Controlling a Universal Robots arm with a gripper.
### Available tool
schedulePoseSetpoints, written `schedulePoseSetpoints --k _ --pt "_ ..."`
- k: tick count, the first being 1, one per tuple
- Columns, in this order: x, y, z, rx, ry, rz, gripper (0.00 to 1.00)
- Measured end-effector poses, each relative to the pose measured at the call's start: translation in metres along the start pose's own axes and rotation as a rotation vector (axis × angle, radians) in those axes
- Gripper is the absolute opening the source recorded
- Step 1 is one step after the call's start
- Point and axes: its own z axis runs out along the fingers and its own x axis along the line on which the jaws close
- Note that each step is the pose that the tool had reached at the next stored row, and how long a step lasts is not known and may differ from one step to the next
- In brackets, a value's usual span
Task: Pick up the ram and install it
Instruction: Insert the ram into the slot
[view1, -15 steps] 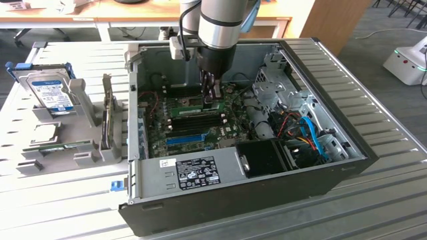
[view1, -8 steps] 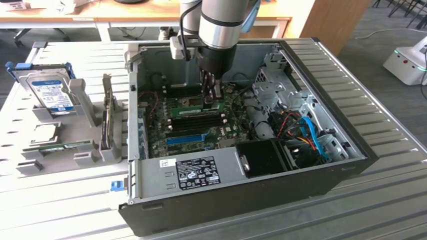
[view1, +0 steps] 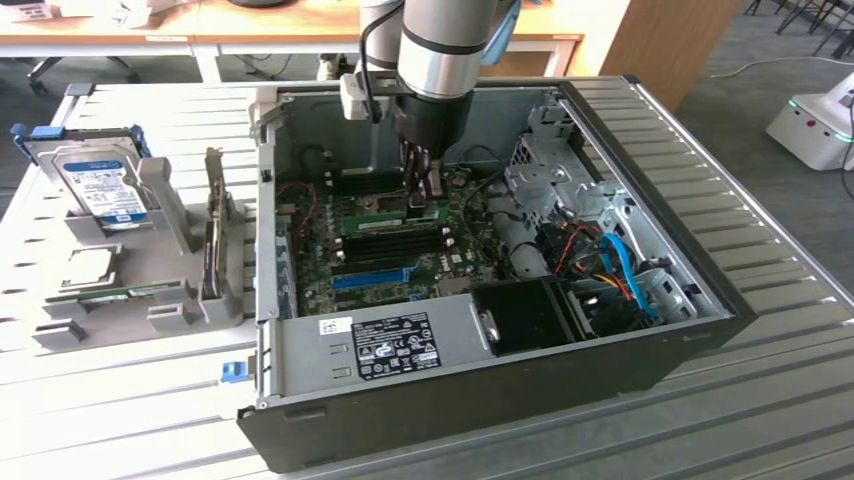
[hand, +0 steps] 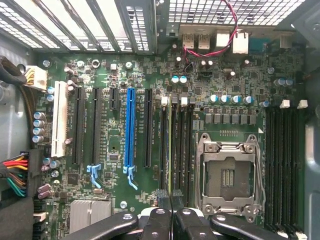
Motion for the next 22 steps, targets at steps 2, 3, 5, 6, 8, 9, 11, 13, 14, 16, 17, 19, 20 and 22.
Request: schedulePoseSetpoints --k 2,3,5,6,8,9,11,13,14,16,17,19,20,22 --pt "0.000 -0.0001 0.0017 0.0000 0.0000 0.000 0.12" --pt "0.000 -0.0001 0.0026 0.0000 0.0000 0.000 0.12" --pt "0.000 -0.0002 0.0048 0.0000 0.0000 0.000 0.12" --pt "0.000 -0.0003 0.0060 0.0000 0.0000 0.000 0.12" --pt "0.000 -0.0004 0.0082 0.0000 0.0000 0.000 0.12" --pt "0.000 -0.0005 0.0090 0.0000 -0.0001 0.000 0.12" --pt "0.000 -0.0005 0.0101 0.0000 0.0001 0.000 0.12" --pt "0.000 -0.0005 0.0101 -0.0001 0.0002 0.000 0.12" --pt "0.000 -0.0005 0.0101 -0.0001 0.0002 0.000 0.12" --pt "0.000 -0.0005 0.0103 -0.0001 0.0001 0.000 0.12" --pt "0.000 -0.0005 0.0104 0.0000 0.0000 0.000 0.12" --pt "0.000 -0.0005 0.0108 0.0000 0.0000 0.002 0.12" --pt "0.000 -0.0005 0.0109 -0.0001 -0.0001 0.004 0.12" --pt "0.000 -0.0005 0.0111 -0.0001 -0.0001 0.007 0.12"
